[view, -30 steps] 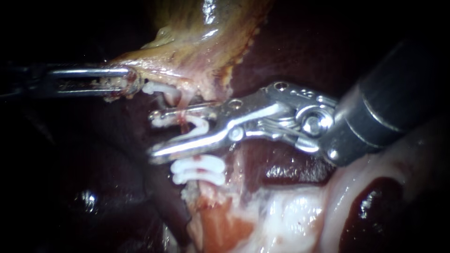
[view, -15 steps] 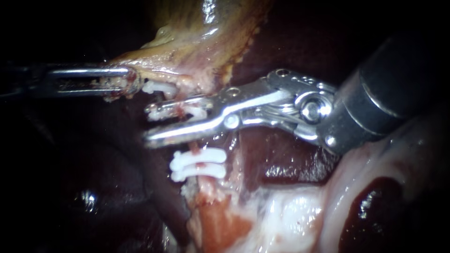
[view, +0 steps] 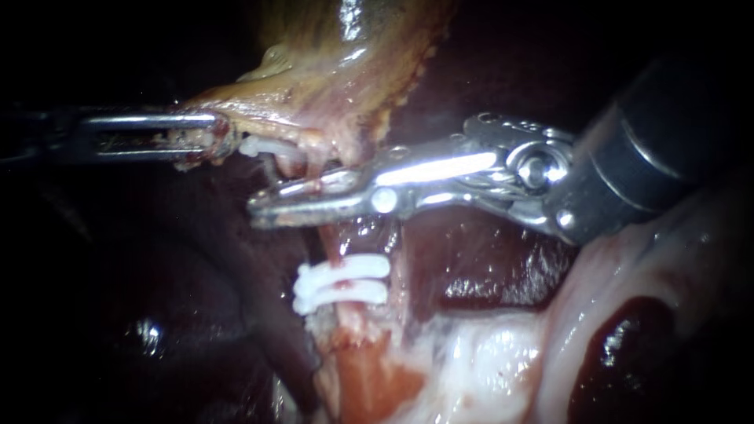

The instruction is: Clipping third clip right tube

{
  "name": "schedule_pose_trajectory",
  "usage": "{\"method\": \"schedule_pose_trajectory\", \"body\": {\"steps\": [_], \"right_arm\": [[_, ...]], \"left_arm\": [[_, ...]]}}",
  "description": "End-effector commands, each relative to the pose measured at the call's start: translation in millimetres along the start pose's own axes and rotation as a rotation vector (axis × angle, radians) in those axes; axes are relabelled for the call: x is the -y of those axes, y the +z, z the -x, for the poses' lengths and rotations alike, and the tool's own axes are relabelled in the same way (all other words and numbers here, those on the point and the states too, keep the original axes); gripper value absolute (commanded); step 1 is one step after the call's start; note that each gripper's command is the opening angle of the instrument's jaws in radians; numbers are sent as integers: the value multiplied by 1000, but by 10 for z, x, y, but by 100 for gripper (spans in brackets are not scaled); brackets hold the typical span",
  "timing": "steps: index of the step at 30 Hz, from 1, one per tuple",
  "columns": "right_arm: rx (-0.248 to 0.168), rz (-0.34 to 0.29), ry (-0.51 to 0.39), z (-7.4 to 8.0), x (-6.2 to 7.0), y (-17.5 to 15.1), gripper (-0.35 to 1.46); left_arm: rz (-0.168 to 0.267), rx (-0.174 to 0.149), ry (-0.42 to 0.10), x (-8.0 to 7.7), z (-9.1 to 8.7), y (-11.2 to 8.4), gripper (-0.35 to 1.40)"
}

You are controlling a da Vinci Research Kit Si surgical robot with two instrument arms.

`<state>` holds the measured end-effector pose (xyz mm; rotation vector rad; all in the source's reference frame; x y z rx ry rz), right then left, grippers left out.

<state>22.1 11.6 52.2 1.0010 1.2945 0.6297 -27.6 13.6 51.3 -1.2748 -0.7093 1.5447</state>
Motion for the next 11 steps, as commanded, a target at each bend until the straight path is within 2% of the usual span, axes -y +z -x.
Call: {"method": "schedule_pose_trajectory", "body": {"steps": [1,11], "right_arm": [[0,1,-2,0,0,1,-35],[2,4,3,1,-3,1,-33]], "left_arm": [[0,0,0,0,0,0,-35],[0,0,0,0,0,0,-35]]}}
